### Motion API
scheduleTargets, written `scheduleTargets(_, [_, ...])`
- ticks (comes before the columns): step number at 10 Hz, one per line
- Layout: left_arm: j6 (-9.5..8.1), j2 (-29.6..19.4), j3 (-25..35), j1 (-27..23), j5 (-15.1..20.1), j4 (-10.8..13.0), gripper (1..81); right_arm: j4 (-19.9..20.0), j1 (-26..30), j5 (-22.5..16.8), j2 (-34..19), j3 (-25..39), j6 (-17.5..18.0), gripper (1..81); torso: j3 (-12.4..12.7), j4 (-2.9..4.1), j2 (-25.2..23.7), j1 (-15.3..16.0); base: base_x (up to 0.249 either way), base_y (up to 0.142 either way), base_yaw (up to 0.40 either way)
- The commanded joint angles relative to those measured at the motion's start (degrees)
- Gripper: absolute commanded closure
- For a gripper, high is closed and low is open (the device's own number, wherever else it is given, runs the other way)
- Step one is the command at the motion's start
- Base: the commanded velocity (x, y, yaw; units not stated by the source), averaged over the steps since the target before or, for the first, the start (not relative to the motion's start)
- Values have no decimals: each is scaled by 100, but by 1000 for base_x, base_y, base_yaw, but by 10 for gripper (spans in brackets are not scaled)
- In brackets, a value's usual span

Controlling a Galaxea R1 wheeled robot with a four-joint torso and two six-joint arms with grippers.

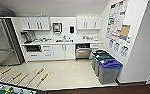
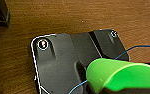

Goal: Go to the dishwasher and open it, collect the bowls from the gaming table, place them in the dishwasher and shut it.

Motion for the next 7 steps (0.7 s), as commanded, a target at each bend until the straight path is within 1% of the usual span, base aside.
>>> scheduleTargets(1, [-26, -130, 19, -246, 133, 1, 811, -31, 208, -150, -87, -16, 3, 811, 0, 0, 0, 0, 170, 0, 0])
scheduleTargets(7, [-26, -104, 19, -246, 133, 1, 811, -31, 224, -141, -60, -16, 3, 811, 0, 0, 0, 0, 170, 0, 0])
